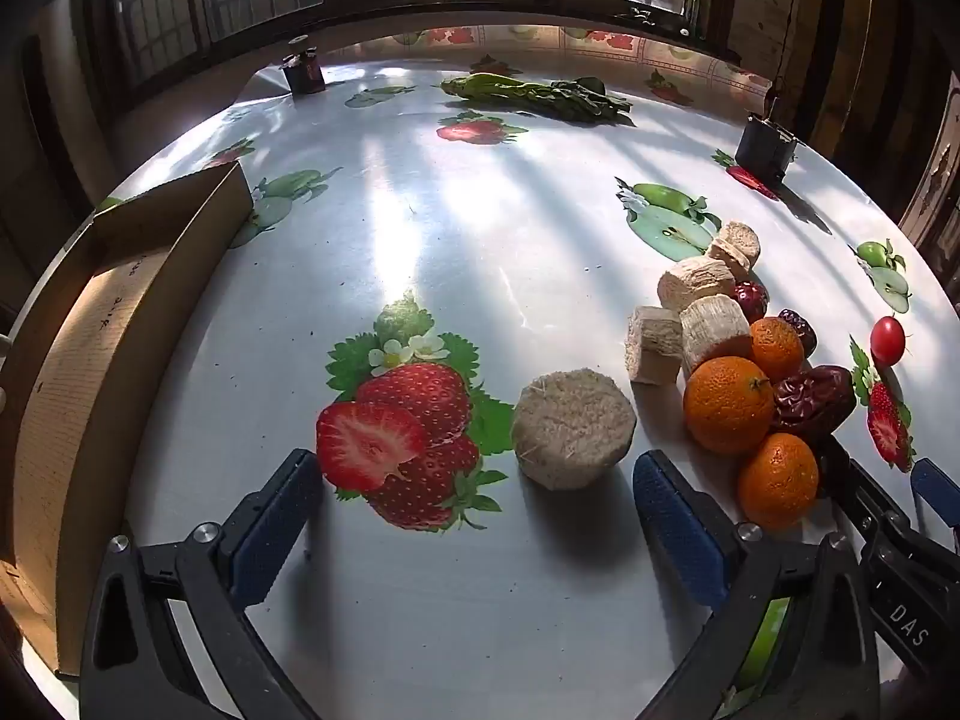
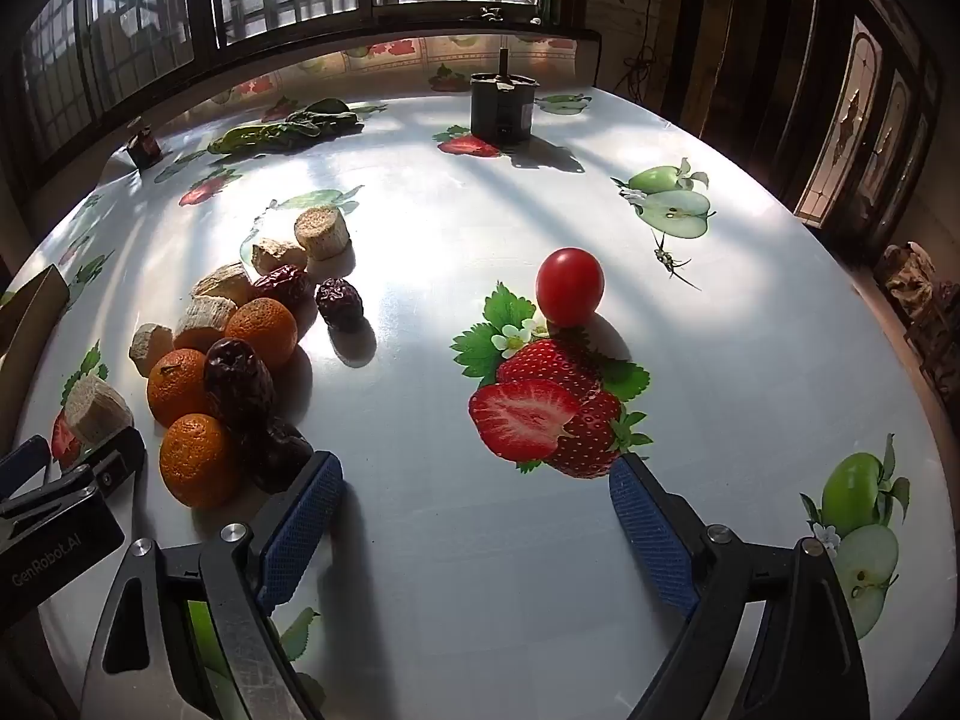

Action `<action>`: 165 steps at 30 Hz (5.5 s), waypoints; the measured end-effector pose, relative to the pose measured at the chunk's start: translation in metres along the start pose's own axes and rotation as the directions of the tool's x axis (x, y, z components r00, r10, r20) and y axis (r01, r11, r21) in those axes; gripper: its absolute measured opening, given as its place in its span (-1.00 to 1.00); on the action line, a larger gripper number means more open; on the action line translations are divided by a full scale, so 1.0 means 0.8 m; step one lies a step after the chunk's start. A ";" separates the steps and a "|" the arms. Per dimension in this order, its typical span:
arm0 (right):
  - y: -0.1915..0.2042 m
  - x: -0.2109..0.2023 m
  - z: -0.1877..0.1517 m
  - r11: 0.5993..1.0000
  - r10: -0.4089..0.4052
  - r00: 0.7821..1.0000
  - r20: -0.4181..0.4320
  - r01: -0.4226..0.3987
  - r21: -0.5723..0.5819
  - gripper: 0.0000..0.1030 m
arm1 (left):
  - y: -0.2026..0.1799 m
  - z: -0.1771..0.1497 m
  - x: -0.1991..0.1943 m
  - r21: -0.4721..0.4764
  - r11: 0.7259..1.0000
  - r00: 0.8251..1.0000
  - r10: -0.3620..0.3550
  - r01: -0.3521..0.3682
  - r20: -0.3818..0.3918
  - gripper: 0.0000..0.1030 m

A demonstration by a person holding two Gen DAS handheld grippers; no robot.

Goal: Organize fruits

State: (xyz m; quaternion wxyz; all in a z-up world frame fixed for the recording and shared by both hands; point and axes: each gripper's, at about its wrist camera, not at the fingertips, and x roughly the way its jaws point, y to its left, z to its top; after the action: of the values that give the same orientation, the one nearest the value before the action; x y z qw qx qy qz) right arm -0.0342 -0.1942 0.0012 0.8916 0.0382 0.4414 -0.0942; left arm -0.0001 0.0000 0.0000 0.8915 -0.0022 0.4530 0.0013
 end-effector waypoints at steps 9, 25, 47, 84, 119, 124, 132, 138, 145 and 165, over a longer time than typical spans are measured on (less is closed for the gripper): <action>0.000 0.000 0.000 1.000 0.001 1.000 0.000 -0.001 0.001 0.80 | -0.001 0.000 0.000 0.000 1.000 1.000 0.000 0.000 -0.001 1.00; 0.000 0.000 0.000 1.000 0.001 1.000 0.001 -0.001 0.001 0.80 | 0.000 0.000 0.000 0.000 1.000 1.000 -0.001 0.001 -0.003 1.00; 0.000 0.000 0.000 1.000 0.001 1.000 0.001 -0.001 0.001 0.80 | -0.001 0.005 0.002 0.017 1.000 0.999 -0.010 0.011 -0.039 1.00; 0.033 -0.157 -0.034 0.996 0.011 0.946 0.325 -0.041 0.084 0.80 | 0.095 -0.027 -0.178 0.020 0.998 0.966 -0.059 0.056 0.251 1.00; 0.032 -0.124 -0.047 0.987 0.084 0.982 0.169 -0.105 0.122 0.80 | 0.082 -0.038 -0.159 0.039 0.996 0.974 -0.083 0.077 0.210 1.00; 0.032 -0.124 -0.047 0.987 0.083 0.982 0.169 -0.104 0.120 0.80 | 0.082 -0.038 -0.158 0.037 0.996 0.974 -0.082 0.076 0.212 1.00; 0.023 -0.134 -0.038 0.991 0.069 0.981 0.180 -0.088 0.099 0.80 | 0.119 -0.019 -0.194 -0.005 1.000 0.941 -0.020 0.023 0.338 1.00; -0.013 -0.156 -0.008 0.995 0.018 0.971 0.240 -0.040 0.089 0.80 | 0.169 0.019 -0.227 -0.079 0.996 0.909 -0.001 0.037 0.417 1.00; -0.018 -0.125 0.005 0.989 0.118 0.981 0.156 -0.130 0.074 0.80 | 0.137 0.026 -0.183 0.007 0.994 0.947 -0.108 0.111 0.304 1.00; -0.082 -0.002 0.076 1.000 -0.006 0.998 0.064 0.006 -0.006 0.47 | 0.023 0.026 -0.040 0.148 0.943 0.953 -0.303 0.298 0.010 0.66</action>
State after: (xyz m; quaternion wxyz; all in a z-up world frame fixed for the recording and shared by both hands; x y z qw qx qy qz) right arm -0.0009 -0.2674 0.0402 0.9051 0.0313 0.4128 -0.0969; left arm -0.0017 0.0189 0.0379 0.8864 -0.0064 0.4316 -0.1674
